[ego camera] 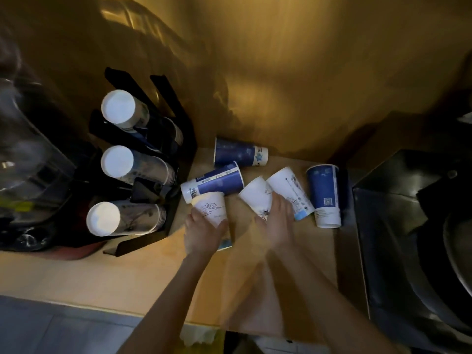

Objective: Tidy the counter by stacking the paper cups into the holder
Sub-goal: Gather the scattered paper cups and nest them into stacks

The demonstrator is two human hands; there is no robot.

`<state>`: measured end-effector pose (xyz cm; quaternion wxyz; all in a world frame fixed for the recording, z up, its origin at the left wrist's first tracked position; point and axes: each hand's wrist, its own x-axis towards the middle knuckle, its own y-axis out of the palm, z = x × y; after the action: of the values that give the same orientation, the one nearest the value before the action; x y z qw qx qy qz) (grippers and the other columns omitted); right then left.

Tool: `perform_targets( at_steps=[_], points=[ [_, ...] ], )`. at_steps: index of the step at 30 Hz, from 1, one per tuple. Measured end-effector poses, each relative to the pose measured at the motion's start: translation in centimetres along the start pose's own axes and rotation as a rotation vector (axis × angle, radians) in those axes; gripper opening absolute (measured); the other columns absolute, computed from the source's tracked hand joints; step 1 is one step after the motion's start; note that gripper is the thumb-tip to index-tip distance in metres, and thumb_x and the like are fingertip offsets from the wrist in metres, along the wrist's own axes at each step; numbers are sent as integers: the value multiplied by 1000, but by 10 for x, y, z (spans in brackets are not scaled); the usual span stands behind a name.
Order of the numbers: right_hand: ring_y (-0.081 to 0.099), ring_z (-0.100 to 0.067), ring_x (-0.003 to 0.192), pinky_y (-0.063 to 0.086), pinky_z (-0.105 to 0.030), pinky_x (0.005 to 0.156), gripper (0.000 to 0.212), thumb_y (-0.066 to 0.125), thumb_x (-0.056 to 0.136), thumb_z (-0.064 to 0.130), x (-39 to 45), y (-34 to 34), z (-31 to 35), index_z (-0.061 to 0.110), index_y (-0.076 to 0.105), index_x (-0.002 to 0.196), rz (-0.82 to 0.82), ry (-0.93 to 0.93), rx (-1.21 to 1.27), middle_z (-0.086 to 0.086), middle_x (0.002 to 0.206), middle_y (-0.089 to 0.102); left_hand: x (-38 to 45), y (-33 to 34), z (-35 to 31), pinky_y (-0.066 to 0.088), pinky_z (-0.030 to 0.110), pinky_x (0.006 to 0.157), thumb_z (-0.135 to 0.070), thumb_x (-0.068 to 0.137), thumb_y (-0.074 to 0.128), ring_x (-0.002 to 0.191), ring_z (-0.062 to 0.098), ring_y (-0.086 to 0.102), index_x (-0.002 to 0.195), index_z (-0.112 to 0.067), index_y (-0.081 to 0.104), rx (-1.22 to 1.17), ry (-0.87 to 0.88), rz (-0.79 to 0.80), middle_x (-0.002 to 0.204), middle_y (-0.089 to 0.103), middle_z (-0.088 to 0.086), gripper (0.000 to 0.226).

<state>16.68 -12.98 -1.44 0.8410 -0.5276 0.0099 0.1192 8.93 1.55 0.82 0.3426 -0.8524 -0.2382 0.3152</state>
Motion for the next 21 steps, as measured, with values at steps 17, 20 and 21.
perform_targets(
  at_steps=[17,20,21],
  points=[
    [58,-26,104,50,-38,85,67,81,61,36,0,-30,1,6,55,115,171,216,325,-11,119,62,10,2,23,46,31,68,-40,67,77,80,25,61,106,-1,61,-490,-316,220,105,68,18,58],
    [58,-21,103,51,-36,86,70,84,60,19,-18,-37,1,8,49,120,99,206,637,-8,119,61,9,-1,27,49,34,73,-37,66,79,84,26,61,104,-1,60,-526,-334,256,106,67,18,55],
    [57,-21,107,51,-37,88,75,84,59,15,-24,-35,0,9,46,123,76,190,670,-8,121,59,7,-3,27,50,37,78,-35,65,80,88,28,62,99,-3,60,-536,-342,275,106,66,17,50]
  ],
)
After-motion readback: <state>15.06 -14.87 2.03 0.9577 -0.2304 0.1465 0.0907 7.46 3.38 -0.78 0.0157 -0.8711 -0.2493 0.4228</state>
